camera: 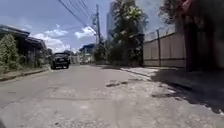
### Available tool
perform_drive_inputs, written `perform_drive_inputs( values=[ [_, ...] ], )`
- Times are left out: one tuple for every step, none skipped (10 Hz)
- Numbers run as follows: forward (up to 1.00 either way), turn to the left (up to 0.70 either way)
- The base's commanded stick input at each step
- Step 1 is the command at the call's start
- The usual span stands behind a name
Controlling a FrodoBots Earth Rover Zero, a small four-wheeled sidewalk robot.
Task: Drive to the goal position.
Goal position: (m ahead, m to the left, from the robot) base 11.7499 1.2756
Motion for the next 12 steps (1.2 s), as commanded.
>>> perform_drive_inputs(
  values=[
    [1.00,0.29],
    [1.00,0.00],
    [1.00,0.00],
    [1.00,0.00],
    [1.00,0.00],
    [1.00,0.00],
    [1.00,0.00],
    [1.00,0.00],
    [1.00,0.00],
    [1.00,0.00],
    [1.00,0.00],
    [1.00,-0.20]
  ],
)
